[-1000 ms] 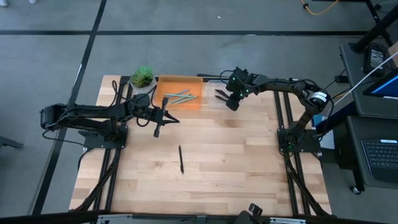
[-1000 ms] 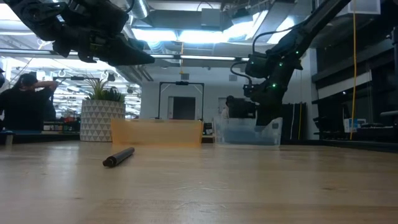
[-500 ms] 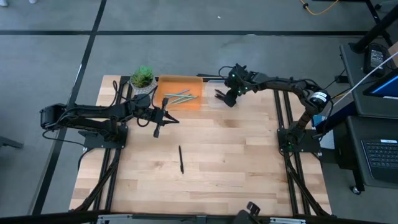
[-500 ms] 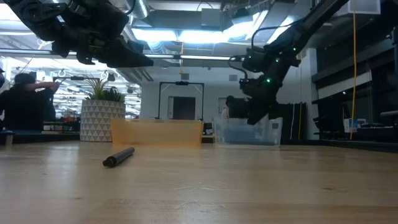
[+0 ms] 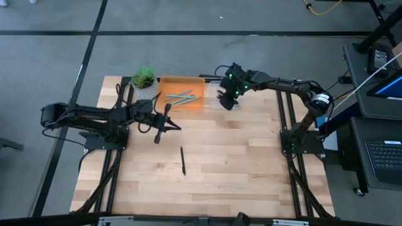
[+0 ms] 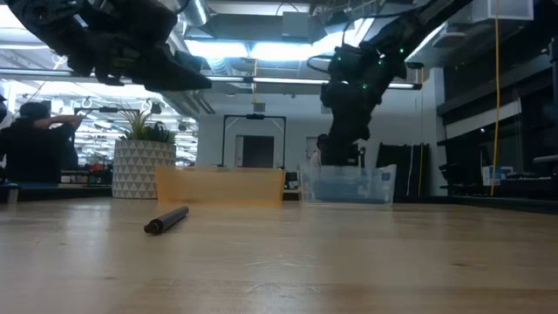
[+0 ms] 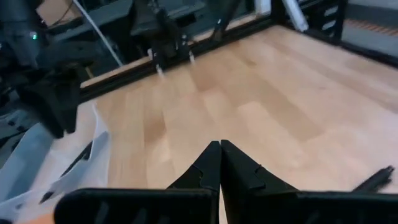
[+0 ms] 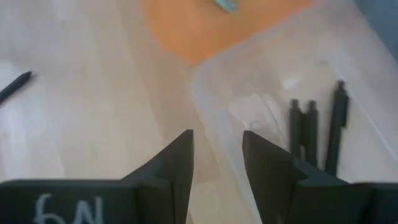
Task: Sort pens & pencils
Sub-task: Put the black pen into the transparent bin
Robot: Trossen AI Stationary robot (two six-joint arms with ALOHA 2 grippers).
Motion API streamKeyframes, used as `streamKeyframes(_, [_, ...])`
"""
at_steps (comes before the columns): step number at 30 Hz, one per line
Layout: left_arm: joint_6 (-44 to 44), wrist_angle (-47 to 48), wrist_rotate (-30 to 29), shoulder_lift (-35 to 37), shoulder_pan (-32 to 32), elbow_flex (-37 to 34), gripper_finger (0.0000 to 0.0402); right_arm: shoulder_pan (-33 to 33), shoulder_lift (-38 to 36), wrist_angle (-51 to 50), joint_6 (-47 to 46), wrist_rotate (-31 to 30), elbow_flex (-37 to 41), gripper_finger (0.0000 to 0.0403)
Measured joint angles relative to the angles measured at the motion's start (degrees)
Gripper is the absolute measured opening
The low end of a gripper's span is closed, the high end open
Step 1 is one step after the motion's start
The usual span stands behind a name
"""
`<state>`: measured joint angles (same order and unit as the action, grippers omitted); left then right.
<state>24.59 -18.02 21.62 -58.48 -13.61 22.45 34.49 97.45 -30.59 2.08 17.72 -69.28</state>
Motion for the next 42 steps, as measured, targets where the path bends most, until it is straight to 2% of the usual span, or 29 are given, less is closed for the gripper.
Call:
streamKeyframes(7, [2.21, 15.58, -14.52, -0.01, 8.27, 6.23, 0.0000, -4.74, -3.25, -0.08, 1.12, -2.96, -1.46, 0.0139])
streamKeyframes(11, [4.17, 22.05, -18.99, -0.01, 13.08, 10.43, 0.0000, -7.57, -7.58, -0.17, 0.39, -5.72, -1.48, 0.0139])
streamKeyframes(17, [3.73, 31.28, -25.68, -1.12, 18.07, 13.34, 0.0000, -13.38, -13.19, -0.64, -1.88, -6.13, -1.48, 0.0139])
streamKeyframes(20, [2.72, 32.86, -29.63, -3.05, 20.88, 14.73, 0.0000, -17.44, -15.26, -0.53, -2.94, -7.10, -1.48, 0.0139])
streamKeyframes(22, [2.96, 34.02, -31.89, -5.10, 22.86, 15.58, 0.0000, -20.59, -16.17, -0.31, -3.50, -10.96, -1.48, 0.0139])
streamKeyframes(30, [3.00, 42.04, -37.35, -16.68, 27.35, 21.87, 0.0000, -33.69, -17.92, -1.20, -8.29, -33.39, 0.17, 0.0139])
streamKeyframes(35, [3.02, 46.28, -37.46, -22.85, 27.72, 25.54, 0.0000, -39.29, -18.23, -0.72, -13.73, -40.20, 4.39, 0.0139])
streamKeyframes(42, [2.99, 41.74, -37.54, -25.24, 27.64, 25.86, 0.0000, -44.05, -18.21, 0.86, -20.21, -48.33, 10.57, 0.0139])
